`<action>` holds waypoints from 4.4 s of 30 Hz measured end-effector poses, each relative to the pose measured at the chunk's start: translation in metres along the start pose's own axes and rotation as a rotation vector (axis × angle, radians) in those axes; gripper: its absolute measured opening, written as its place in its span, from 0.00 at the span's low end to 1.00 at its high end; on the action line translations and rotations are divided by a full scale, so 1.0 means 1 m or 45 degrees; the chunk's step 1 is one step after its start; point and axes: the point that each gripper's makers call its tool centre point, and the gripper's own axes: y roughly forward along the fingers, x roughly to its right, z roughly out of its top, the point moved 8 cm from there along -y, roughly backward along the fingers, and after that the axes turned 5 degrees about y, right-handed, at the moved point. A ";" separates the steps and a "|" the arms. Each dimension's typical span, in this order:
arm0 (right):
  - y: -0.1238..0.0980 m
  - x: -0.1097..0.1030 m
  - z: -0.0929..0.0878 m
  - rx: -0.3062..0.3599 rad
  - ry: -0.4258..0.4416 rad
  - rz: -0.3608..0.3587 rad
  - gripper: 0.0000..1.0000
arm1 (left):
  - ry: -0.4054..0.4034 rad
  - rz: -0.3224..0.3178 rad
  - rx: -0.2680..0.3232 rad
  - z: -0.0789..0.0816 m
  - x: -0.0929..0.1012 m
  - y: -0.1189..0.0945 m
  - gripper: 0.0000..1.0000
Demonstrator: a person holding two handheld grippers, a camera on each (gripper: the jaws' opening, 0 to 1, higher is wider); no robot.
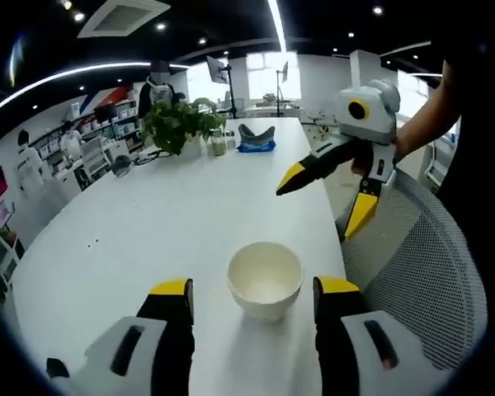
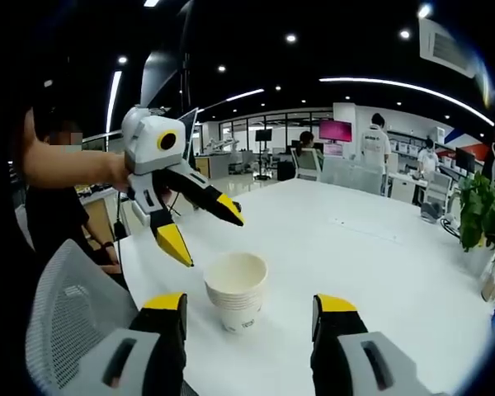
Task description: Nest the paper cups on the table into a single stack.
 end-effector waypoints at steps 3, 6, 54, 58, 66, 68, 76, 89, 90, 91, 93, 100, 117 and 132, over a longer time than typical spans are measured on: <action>0.003 0.000 0.001 0.000 -0.008 0.009 0.62 | -0.024 0.036 0.003 -0.008 0.001 0.000 0.64; 0.006 0.000 0.000 -0.007 -0.024 0.016 0.62 | -0.050 0.055 0.005 -0.017 0.005 0.003 0.66; 0.074 -0.006 -0.015 -0.046 -0.047 0.136 0.45 | -0.101 0.010 0.039 -0.052 0.019 0.063 0.41; 0.075 -0.005 -0.014 -0.047 -0.037 0.153 0.45 | -0.092 0.014 0.035 -0.050 0.021 0.060 0.40; 0.076 -0.002 -0.008 -0.033 -0.040 0.168 0.45 | -0.070 0.033 0.034 -0.043 0.019 0.053 0.40; 0.076 -0.001 -0.006 -0.033 -0.036 0.173 0.45 | -0.071 0.035 0.035 -0.042 0.018 0.051 0.40; 0.083 0.004 0.007 -0.035 -0.056 0.186 0.45 | -0.075 0.052 0.043 -0.038 0.004 0.051 0.39; 0.097 0.018 0.020 -0.039 -0.083 0.198 0.45 | -0.084 0.082 0.034 -0.035 -0.021 0.055 0.39; 0.099 0.019 0.020 -0.040 -0.084 0.198 0.45 | -0.083 0.083 0.032 -0.035 -0.023 0.056 0.39; 0.101 0.021 0.020 -0.042 -0.085 0.198 0.45 | -0.082 0.086 0.029 -0.035 -0.025 0.056 0.39; 0.104 0.023 0.022 -0.046 -0.087 0.197 0.45 | -0.084 0.090 0.024 -0.035 -0.029 0.058 0.39; 0.117 0.034 0.025 -0.066 -0.082 0.196 0.45 | -0.116 0.102 0.017 -0.040 -0.045 0.066 0.39; 0.129 0.045 0.020 -0.114 -0.077 0.172 0.44 | -0.165 0.121 0.007 -0.050 -0.058 0.076 0.39; 0.123 0.046 0.015 -0.123 -0.055 0.134 0.47 | -0.234 0.160 -0.008 -0.058 -0.058 0.068 0.42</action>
